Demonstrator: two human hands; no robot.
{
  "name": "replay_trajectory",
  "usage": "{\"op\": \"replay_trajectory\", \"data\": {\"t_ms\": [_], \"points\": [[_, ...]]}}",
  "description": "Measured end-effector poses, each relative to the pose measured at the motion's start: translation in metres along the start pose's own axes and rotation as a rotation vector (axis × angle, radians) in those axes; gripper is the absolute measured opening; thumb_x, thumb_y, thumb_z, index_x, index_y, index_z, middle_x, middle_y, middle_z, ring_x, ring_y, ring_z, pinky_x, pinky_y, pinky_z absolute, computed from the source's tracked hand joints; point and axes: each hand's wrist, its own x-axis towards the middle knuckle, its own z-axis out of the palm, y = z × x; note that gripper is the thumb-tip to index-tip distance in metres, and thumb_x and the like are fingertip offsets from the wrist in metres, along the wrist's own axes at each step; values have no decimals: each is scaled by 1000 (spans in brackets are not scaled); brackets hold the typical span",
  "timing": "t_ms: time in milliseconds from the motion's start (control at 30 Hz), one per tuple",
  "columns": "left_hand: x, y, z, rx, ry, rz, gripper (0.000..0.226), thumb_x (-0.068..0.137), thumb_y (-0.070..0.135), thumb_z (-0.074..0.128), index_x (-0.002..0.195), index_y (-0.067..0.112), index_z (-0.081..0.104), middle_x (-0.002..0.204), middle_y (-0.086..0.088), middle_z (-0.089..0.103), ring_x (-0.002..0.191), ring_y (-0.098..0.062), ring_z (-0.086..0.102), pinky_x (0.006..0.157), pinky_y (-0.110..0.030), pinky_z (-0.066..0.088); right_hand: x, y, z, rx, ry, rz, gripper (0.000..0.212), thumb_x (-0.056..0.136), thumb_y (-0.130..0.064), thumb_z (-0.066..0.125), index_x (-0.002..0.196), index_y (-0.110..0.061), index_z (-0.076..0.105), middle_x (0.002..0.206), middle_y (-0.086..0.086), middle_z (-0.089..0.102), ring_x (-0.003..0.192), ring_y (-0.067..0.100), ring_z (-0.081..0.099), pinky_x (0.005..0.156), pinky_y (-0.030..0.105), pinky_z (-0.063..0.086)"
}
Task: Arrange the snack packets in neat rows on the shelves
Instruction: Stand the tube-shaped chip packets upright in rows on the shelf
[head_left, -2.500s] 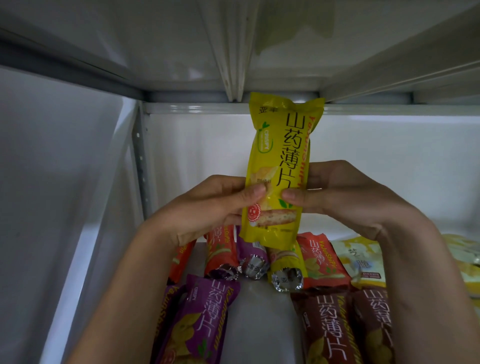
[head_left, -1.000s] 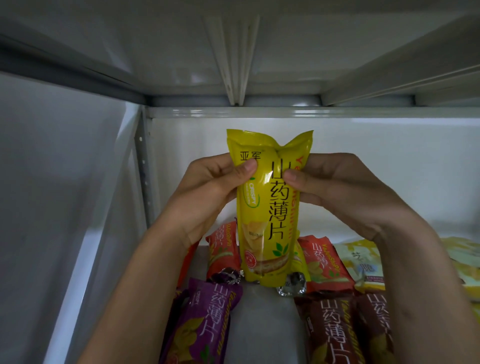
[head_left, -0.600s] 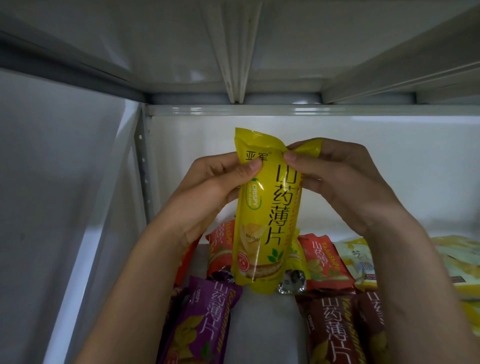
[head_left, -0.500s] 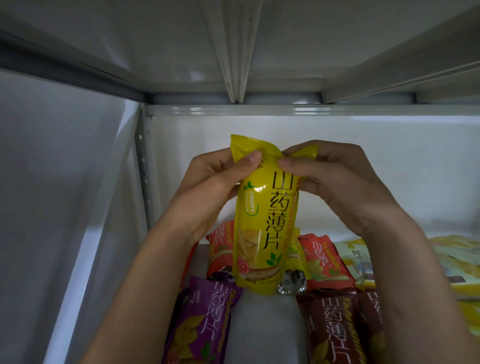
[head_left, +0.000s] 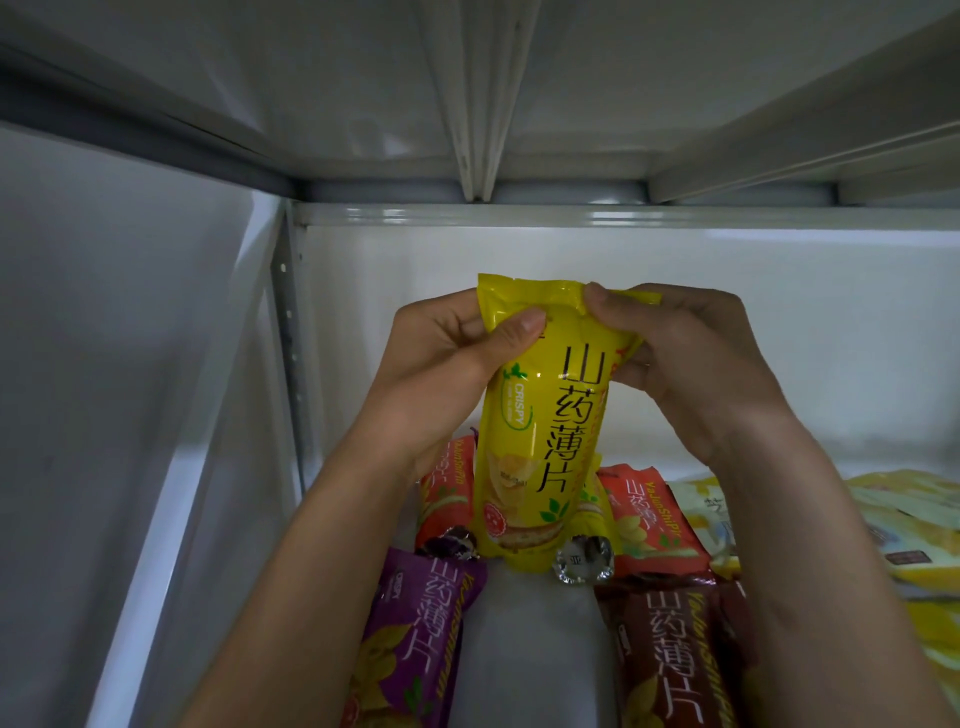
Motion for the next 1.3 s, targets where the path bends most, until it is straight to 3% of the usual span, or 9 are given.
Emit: {"op": "replay_trajectory", "data": {"t_ms": [133,300,467,567,700,833,933,1167,1300], "points": [[0,-2,2,34,44,-2,19,100,13,66,109,1,77,101,-14,80,92,-24,78,84,-35,63,1,1,-2,-3,-20,9,22,90,-18,78,69,-13,76,71,7,72,73,23,73,75,35,62],[0,-2,-1,61,103,-27,20,99,16,68,110,4,78,98,-14,80,89,-24,78,83,-37,64,-1,2,-1,-32,-133,-1,14,93,-19,72,93,-6,78,97,21,77,89,28,75,77,30,62],[0,-3,-2,50,142,-69,24,100,23,67,110,4,79,101,-19,79,96,-38,76,87,-44,64,-2,3,-4,-53,-272,7,38,77,-25,75,110,-4,74,106,15,78,97,23,77,83,27,61],[1,1,-2,-1,94,-159,36,101,32,64,109,-1,76,103,-20,79,96,-30,77,84,-33,64,-2,3,-6,-72,-250,-5,27,84,-16,75,109,-6,75,104,13,79,94,22,77,80,27,62],[0,4,-5,-31,-54,-263,51,97,39,59,118,-6,72,113,-18,78,108,-27,75,95,-32,61,-1,4,-6,-63,-206,-18,24,86,-11,75,109,-6,75,101,11,80,94,23,78,82,30,63],[-1,4,-5,-22,4,-222,38,104,25,58,105,-10,73,99,-20,79,83,-18,75,74,-24,61,-2,2,-6,-24,-248,14,37,75,-25,76,109,-10,76,104,9,81,99,23,78,86,30,63],[-1,2,-6,37,28,-182,31,102,26,61,91,0,75,85,-10,78,75,-14,73,70,-23,60,-2,2,-6,-49,-272,40,37,76,-28,74,110,-13,77,105,6,81,99,21,78,82,26,62],[-4,6,-11,9,-225,-270,42,91,36,62,122,9,72,118,-6,78,111,-19,75,94,-28,59,-1,3,-10,-97,-153,13,20,88,-15,75,107,-10,78,98,8,81,91,23,79,75,28,64],[-2,3,-10,95,-219,-264,34,94,21,68,126,8,72,116,-5,79,108,-20,76,84,-24,61,1,4,-9,-71,-117,25,22,87,-19,75,108,-11,79,99,9,81,91,25,79,76,29,64]]}}
